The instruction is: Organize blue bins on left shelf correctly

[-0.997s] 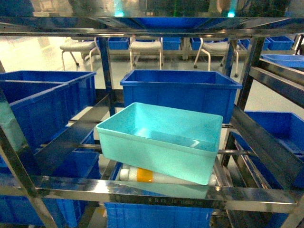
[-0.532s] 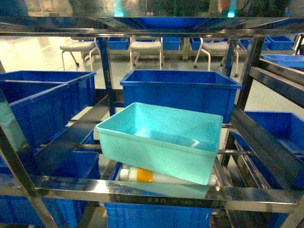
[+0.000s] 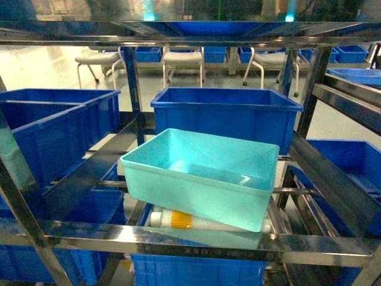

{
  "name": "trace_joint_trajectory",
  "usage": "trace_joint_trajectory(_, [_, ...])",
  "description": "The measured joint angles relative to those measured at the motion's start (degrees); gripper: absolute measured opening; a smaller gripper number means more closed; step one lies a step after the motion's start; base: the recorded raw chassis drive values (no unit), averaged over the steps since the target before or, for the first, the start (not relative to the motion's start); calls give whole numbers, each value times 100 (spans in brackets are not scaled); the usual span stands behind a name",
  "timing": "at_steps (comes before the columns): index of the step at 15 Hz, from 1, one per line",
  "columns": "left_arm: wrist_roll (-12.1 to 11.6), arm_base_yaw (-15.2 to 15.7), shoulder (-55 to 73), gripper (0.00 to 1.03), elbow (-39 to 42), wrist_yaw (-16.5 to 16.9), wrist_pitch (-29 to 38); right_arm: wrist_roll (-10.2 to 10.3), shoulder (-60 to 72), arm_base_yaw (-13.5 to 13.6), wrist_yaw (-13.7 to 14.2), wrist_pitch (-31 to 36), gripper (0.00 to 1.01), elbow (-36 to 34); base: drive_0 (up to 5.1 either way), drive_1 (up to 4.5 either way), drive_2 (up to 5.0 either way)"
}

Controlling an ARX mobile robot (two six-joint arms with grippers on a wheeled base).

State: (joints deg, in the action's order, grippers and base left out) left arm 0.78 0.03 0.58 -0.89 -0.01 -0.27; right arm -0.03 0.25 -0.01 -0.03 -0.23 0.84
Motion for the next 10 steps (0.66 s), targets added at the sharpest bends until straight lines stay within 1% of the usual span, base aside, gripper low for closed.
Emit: trace_joint_trajectory(10, [0,0,0,98,0,0,0,0,2,0,0,0,98,0,0,0,0])
